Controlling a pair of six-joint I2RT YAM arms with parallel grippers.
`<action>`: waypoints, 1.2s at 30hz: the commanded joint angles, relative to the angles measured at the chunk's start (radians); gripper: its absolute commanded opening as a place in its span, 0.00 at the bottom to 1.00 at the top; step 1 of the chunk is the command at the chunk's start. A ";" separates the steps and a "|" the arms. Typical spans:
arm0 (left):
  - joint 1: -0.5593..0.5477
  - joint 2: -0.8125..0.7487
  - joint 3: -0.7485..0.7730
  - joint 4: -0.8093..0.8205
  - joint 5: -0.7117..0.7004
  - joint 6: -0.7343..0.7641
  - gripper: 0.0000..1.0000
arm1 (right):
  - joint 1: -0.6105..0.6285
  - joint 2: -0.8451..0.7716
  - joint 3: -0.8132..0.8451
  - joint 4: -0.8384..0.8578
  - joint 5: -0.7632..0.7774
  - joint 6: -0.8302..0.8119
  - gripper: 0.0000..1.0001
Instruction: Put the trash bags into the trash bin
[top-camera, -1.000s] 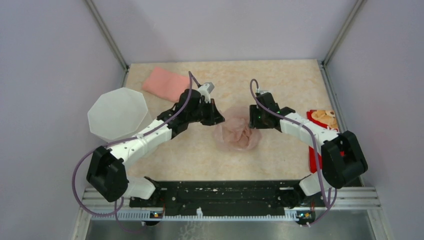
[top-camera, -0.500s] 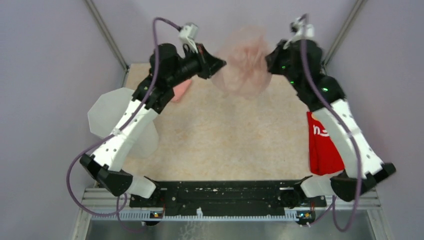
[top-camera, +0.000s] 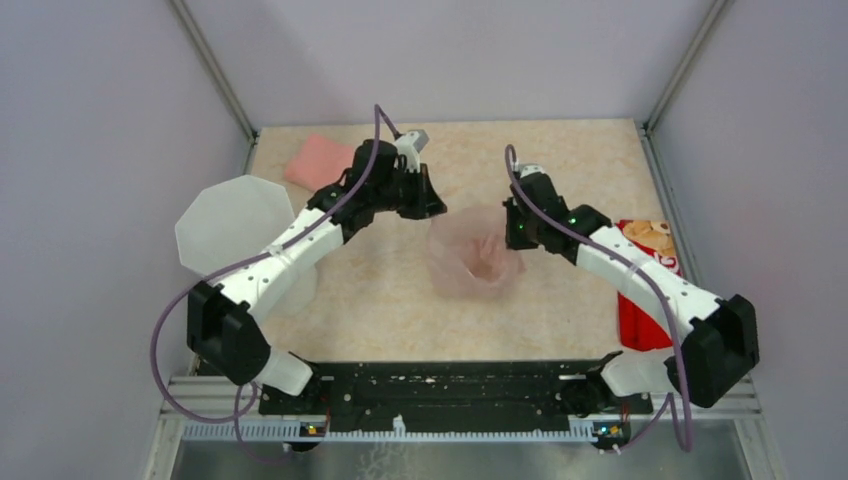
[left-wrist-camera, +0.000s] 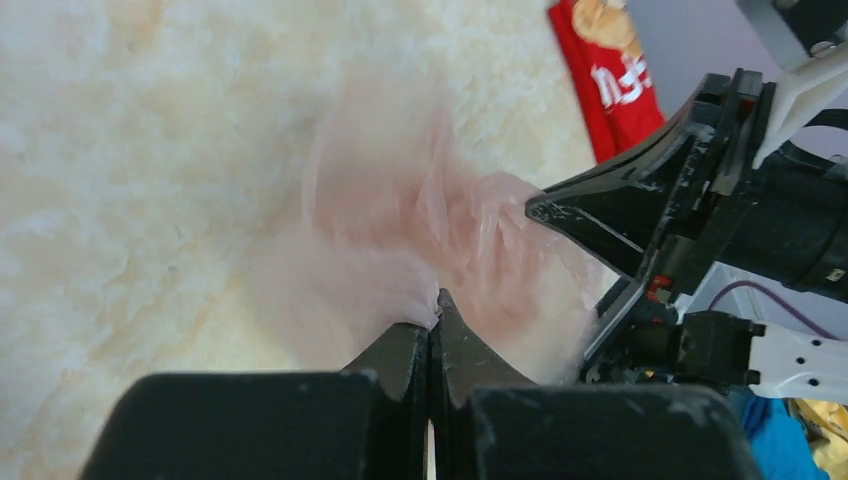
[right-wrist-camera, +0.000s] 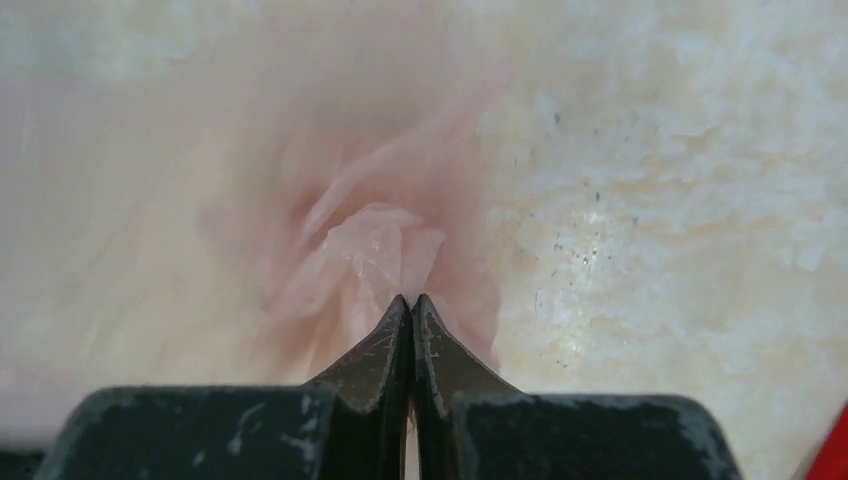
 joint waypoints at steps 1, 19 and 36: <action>0.001 -0.131 0.153 0.071 -0.013 0.043 0.00 | -0.014 -0.156 0.290 -0.018 0.055 -0.042 0.00; -0.001 -0.207 -0.180 0.183 0.135 -0.004 0.00 | -0.010 -0.220 -0.038 0.066 -0.065 0.040 0.52; 0.002 -0.227 -0.313 0.124 0.001 -0.030 0.00 | 0.043 0.111 0.140 0.221 -0.192 -0.364 0.73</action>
